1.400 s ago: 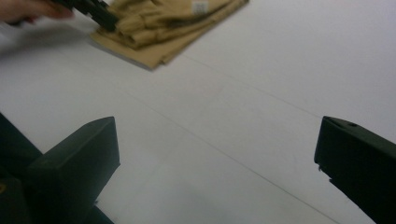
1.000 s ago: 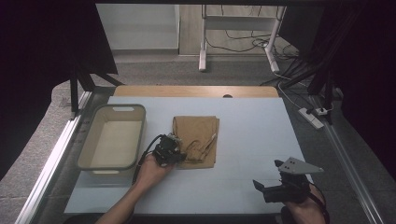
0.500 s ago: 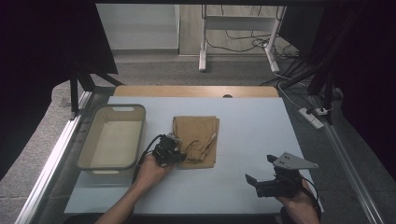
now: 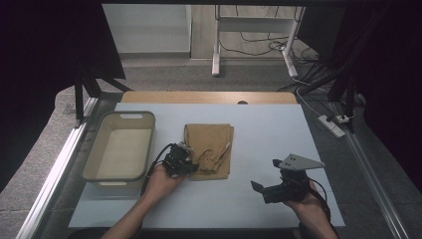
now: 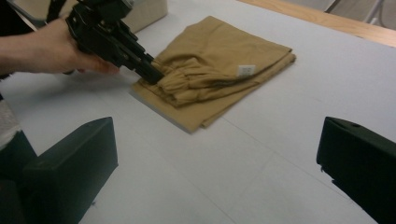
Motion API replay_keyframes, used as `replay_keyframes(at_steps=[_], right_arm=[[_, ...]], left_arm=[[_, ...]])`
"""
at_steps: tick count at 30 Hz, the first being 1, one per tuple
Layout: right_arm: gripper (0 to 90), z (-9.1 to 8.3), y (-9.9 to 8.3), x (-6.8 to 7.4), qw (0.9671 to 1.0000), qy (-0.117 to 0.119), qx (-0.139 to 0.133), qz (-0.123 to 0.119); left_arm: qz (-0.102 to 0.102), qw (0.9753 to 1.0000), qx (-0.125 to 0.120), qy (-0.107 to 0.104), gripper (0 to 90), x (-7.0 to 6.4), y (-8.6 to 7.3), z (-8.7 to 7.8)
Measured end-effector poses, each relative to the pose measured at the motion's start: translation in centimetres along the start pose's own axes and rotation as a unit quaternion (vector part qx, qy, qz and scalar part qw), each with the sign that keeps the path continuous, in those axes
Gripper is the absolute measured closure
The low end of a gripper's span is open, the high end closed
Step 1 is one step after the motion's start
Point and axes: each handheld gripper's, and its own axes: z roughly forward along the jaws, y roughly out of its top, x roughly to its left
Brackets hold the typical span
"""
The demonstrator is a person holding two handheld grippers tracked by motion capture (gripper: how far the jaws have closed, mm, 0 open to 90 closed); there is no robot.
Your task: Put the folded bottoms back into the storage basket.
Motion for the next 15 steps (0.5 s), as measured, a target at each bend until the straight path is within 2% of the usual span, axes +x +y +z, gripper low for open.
replay_keyframes(at_steps=[3,9,15], right_arm=[[0.0,0.7,0.6,-0.1,0.9999,0.009,0.0,0.006],[0.0,2.2,1.5,-0.6,0.9999,0.006,0.013,-0.01],[0.0,3.7,1.7,-1.3,0.9994,0.009,0.029,-0.013]], left_arm=[[0.0,1.0,0.001,0.0,76.1,0.0,0.0,0.0],[0.0,1.0,0.001,-0.002,76.0,0.0,0.0,0.0],[0.001,1.0,0.004,-0.003,76.0,0.1,0.1,0.0]])
